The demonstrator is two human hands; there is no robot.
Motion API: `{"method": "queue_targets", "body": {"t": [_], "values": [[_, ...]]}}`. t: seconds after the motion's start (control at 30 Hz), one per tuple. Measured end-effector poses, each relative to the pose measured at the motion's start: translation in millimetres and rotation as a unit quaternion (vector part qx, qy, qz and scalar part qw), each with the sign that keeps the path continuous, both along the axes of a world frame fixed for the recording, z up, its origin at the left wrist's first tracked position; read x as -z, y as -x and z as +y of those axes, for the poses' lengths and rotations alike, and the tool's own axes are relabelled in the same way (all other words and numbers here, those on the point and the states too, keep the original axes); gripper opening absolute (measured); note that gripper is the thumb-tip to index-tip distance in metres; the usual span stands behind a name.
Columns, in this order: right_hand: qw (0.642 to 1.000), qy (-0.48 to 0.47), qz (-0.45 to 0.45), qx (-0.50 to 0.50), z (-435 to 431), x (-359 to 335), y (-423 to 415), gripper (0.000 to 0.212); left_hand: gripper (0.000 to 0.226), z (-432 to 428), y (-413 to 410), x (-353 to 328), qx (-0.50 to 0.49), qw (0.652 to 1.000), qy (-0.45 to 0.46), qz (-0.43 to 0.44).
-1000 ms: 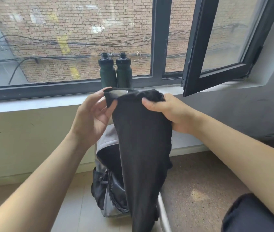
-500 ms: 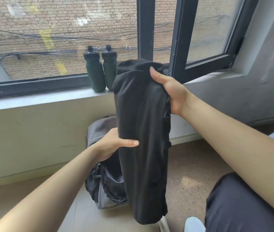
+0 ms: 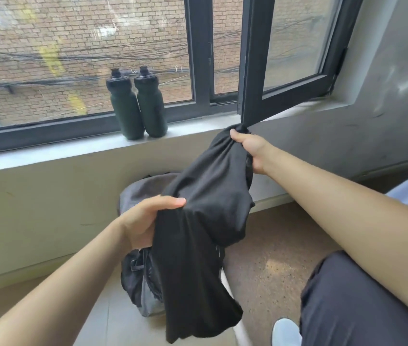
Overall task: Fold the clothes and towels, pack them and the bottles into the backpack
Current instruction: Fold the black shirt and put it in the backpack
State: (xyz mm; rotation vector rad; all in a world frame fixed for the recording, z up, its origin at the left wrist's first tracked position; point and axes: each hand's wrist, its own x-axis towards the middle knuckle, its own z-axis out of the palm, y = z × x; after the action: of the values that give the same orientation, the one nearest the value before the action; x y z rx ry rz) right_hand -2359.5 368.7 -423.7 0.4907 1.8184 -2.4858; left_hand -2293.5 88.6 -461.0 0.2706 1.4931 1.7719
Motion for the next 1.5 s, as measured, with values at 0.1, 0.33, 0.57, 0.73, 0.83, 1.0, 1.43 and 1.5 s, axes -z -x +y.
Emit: {"method": "queue_targets", "body": {"t": [0.1,0.33,0.57,0.73,0.83,1.0,1.43,1.5], "values": [[0.998,-0.049,-0.028,-0.022,-9,16,3,0.027,0.044,2,-7,-18,-0.075,0.993,-0.087,0.001],[0.9,-0.375,-0.062,-0.214,-15,23,-11,0.072,0.06,-7,-2,-40,-0.257,0.939,-0.22,0.058],[0.895,-0.234,0.059,-0.376,-35,9,-35,0.076,0.063,-20,0,-48,-0.284,0.924,-0.251,0.042],[0.92,-0.105,0.079,-0.37,-64,21,-42,0.072,0.051,-22,3,-46,-0.266,0.931,-0.248,0.042],[0.942,-0.044,0.109,-0.314,-77,15,-41,0.037,0.033,-28,5,-44,-0.236,0.947,-0.207,0.064],[0.963,-0.027,0.158,-0.216,-79,4,-34,0.029,0.043,-47,19,-37,-0.166,0.97,-0.13,0.119],[0.971,-0.201,0.081,-0.097,-66,-5,-26,0.024,0.024,-44,30,-35,-0.318,0.913,0.17,0.192],[0.972,-0.205,0.059,-0.098,-66,-5,-27,0.018,0.021,-42,28,-33,-0.312,0.921,0.159,0.171]]}}
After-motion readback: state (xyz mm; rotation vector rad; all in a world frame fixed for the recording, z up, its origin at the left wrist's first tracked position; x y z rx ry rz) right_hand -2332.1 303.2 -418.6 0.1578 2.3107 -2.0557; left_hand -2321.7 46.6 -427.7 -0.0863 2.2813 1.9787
